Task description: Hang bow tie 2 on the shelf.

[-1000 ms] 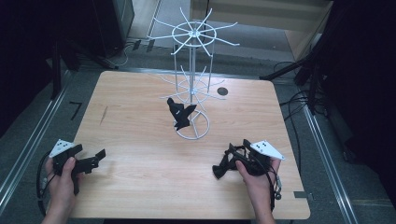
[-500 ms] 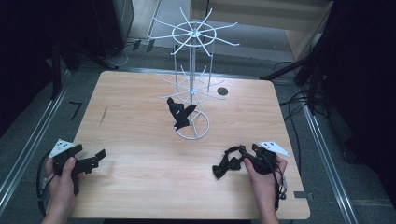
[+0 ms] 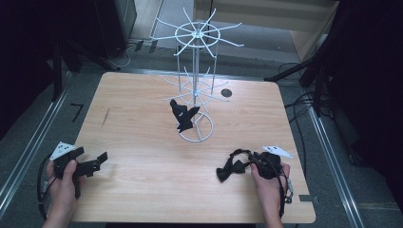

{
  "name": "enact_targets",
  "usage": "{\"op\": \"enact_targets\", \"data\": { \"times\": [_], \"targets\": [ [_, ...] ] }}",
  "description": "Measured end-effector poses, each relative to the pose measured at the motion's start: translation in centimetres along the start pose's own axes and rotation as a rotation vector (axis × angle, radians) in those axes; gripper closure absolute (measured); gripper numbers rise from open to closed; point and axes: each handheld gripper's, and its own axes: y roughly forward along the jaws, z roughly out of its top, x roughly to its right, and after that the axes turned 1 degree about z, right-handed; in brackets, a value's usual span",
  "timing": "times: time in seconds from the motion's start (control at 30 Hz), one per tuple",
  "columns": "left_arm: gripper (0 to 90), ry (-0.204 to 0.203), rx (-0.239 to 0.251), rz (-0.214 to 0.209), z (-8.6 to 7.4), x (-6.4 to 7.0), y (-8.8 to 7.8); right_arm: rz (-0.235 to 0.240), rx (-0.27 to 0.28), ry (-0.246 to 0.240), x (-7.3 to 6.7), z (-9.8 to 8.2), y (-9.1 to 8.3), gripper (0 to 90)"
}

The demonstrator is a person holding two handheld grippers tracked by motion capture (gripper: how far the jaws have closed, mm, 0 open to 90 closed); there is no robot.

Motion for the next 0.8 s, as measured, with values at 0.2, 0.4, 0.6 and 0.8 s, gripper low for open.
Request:
{"op": "enact_targets", "data": {
  "times": [0.2, 0.4, 0.6, 0.8],
  "targets": [
    [0.0, 0.000, 0.000, 0.000, 0.0, 0.0, 0.0, 0.008, 0.002, -0.002, -0.1, 0.0, -0.3, 90.0],
    [0.0, -0.001, -0.002, -0.002, 0.0, 0.0, 0.0, -0.003, 0.049, -0.016, -0.5, 0.3, -1.0, 90.0],
    [0.0, -0.002, -0.004, -0.003, 0.0, -0.1, 0.0, 0.014, 0.154, -0.065, -1.4, 0.8, -2.4, 90.0],
    [0.0, 0.000, -0.003, -0.003, 0.0, 0.0, 0.0, 0.034, 0.233, -0.124, -3.1, 1.6, -4.0, 90.0]
  ]
}}
